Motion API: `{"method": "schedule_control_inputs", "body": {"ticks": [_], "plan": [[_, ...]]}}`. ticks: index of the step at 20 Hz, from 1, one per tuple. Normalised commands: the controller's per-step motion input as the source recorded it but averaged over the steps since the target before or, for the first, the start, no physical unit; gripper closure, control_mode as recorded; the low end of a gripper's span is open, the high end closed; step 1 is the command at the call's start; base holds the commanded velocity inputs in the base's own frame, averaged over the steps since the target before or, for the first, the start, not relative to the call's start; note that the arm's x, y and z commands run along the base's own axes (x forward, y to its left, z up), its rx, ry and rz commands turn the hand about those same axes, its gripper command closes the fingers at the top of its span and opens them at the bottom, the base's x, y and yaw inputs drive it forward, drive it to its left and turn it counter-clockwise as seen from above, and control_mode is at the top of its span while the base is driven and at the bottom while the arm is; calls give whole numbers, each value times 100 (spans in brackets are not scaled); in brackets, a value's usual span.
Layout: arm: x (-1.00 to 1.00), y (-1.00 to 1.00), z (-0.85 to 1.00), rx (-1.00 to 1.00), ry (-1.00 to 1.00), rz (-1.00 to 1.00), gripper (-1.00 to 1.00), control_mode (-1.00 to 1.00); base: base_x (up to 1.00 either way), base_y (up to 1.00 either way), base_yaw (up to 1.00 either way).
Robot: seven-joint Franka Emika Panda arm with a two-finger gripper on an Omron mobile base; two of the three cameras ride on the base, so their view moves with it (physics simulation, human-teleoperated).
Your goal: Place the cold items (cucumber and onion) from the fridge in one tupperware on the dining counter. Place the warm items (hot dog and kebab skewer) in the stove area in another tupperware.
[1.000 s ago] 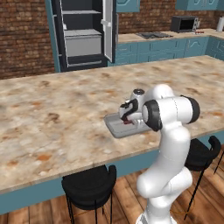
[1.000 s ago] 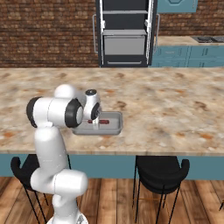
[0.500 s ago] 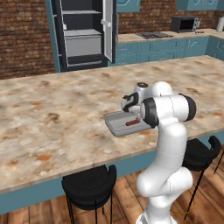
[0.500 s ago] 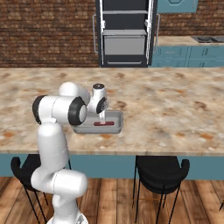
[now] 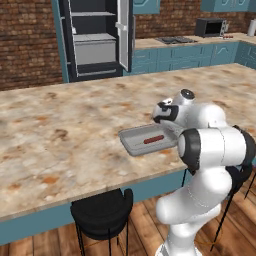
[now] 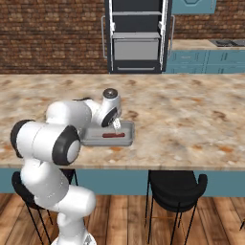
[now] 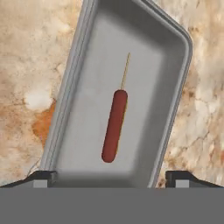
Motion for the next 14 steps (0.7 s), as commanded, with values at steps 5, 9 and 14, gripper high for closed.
{"method": "schedule_control_inputs", "body": {"ticks": [5,9,14], "plan": [[-100,-7,90,-25,-5,18,-100,-100,0,0,0],[-100,0,46,-27,0,18,-100,-100,0,0,0],[-100,0,18,-18,0,17,-100,-100,0,0,0]]}}
